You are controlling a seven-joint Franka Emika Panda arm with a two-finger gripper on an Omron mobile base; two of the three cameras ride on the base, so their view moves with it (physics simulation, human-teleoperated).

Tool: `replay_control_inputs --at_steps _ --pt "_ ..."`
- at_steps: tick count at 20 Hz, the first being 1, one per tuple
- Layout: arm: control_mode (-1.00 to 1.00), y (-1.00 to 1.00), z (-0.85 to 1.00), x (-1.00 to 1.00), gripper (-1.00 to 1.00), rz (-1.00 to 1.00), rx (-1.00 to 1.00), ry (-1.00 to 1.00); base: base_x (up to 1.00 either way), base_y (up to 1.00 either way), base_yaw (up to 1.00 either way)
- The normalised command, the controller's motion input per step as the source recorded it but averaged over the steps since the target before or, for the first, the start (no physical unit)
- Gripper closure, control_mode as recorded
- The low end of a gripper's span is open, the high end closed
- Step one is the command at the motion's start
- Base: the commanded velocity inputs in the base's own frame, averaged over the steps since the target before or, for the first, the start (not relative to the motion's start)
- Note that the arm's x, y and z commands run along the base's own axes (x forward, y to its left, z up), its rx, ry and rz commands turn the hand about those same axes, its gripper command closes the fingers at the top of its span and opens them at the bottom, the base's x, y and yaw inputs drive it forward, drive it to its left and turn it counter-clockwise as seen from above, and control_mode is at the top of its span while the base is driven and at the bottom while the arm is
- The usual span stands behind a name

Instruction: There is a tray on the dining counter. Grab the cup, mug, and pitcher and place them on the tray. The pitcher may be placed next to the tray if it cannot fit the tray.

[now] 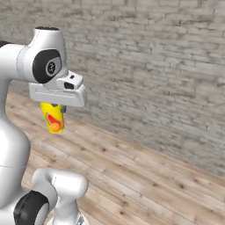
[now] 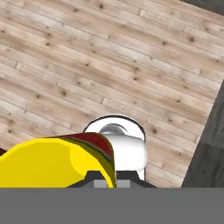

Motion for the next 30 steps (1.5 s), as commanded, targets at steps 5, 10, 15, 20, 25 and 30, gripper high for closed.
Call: replay_control_inputs --at_steps 5,10,15,20,25,30 --pt "1.00 0.00 0.00 0.00 1.00 0.00 0.00 0.00 0.96 -0.03 0.31" --pt "1.00 0.00 0.00 0.00 1.00 0.00 0.00 0.00 1.00 0.00 0.38" --pt "1.00 0.00 0.00 0.00 1.00 0.00 0.00 0.00 0.96 0.00 0.64" --pt "1.00 0.00 0.00 0.00 1.00 0.00 0.00 0.00 0.95 0.00 0.63" --pt "1.00 0.00 0.00 0.00 1.00 0.00 0.00 0.00 0.95 0.00 0.58" --pt "1.00 0.00 0.00 0.00 1.00 0.00 0.00 0.00 0.98 0.00 0.44"
